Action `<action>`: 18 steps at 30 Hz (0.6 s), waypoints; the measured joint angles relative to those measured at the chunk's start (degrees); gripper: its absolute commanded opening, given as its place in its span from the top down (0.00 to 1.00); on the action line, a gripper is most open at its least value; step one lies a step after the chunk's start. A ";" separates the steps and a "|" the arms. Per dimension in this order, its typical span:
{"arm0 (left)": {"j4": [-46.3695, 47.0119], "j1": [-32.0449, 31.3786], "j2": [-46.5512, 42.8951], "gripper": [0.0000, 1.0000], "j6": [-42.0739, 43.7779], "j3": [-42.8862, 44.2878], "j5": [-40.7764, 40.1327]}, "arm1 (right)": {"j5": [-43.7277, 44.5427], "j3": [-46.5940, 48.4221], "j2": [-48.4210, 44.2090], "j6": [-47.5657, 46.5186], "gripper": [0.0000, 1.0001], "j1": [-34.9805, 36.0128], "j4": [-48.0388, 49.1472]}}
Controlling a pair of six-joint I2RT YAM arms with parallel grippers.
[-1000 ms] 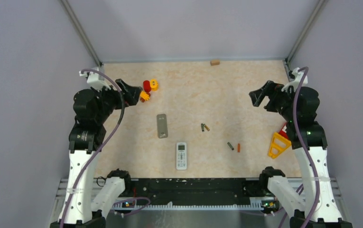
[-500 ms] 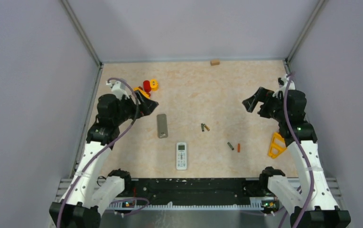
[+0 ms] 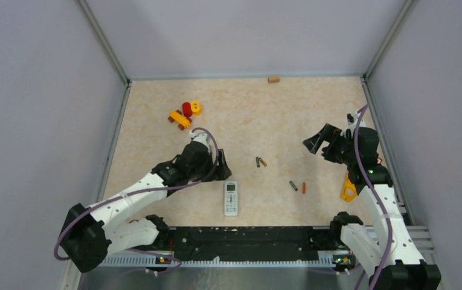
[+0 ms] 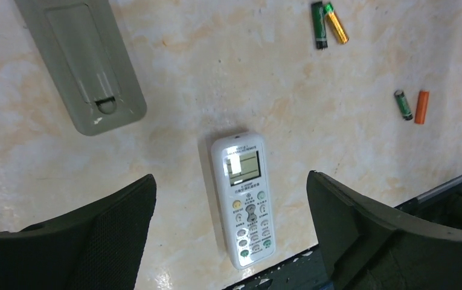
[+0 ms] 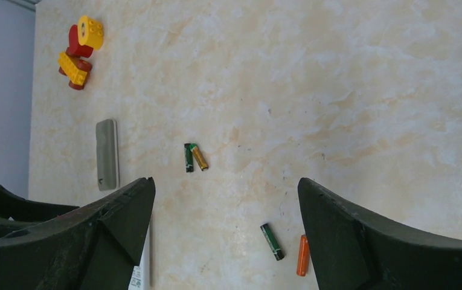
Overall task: Load the batteries into the remote control
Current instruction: Pick up the remote control from the center of the board.
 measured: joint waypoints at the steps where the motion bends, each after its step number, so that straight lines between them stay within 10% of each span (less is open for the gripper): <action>1: -0.13 -1.95 1.09 0.03 -0.92 0.00 -1.31 | 0.00 -0.90 0.00 0.35 0.11 0.00 0.22; 18: -7.41 -23.39 25.51 0.19 -17.68 10.05 -19.63 | -0.55 -7.28 -4.33 2.89 0.12 0.13 1.22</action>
